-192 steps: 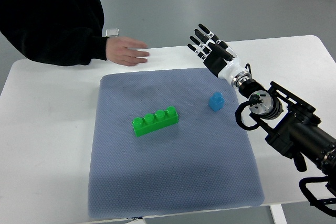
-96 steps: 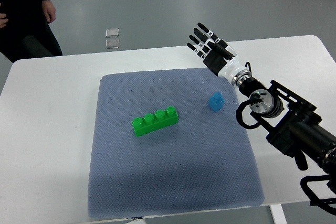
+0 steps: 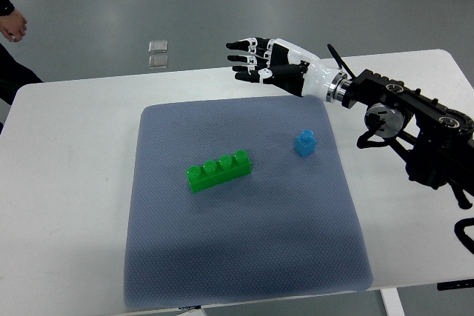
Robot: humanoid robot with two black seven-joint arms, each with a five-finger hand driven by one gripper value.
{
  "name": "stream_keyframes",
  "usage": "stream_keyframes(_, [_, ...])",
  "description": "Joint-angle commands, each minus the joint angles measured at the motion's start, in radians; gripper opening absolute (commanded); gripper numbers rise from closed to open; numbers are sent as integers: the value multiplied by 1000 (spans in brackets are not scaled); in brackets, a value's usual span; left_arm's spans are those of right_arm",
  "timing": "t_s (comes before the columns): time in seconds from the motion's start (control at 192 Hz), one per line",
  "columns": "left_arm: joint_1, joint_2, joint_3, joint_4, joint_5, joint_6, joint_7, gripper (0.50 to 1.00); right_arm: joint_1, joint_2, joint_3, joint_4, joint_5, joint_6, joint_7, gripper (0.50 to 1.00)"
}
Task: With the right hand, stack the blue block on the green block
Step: 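Move the right hand over the small blue block, fingers open, then lower the right hand around the blue block and close fingers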
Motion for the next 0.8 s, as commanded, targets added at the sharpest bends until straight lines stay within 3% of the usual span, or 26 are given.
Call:
stream_keyframes(0.0, [-1,0,0,0,0,-1,0,1000,129,-95,-237,67,-152,38,-4,921])
stream_keyframes(0.12, [-2,0,3,0,0,-1,0,1000,327,-175,-489,116,-253,41,-5,924])
stream_keyframes(0.209, [-2,0,3,1,0,-1,0,1000,449,-224,-601,169,-322,58,-18,924])
stream_keyframes(0.261, [-2,0,3,1,0,-1,0,1000,449,-224,-601,169,-322,58,-18,924])
stream_keyframes(0.266, [-2,0,3,1,0,-1,0,1000,517,-250,-671,207,-374,78,-27,924])
stream_keyframes(0.35, [-2,0,2,1,0,-1,0,1000,602,-262,-759,238,-419,81,-30,924])
stream_keyframes(0.48, [-2,0,0,1,0,-1,0,1000,631,-262,-803,238,-443,73,-48,924])
stream_keyframes(0.59, [-2,0,0,3,0,-1,0,1000,617,-251,-799,234,-427,23,-56,924])
stream_keyframes(0.793, [-2,0,-4,3,0,-1,0,1000,524,-230,-797,199,-427,-34,-56,924])
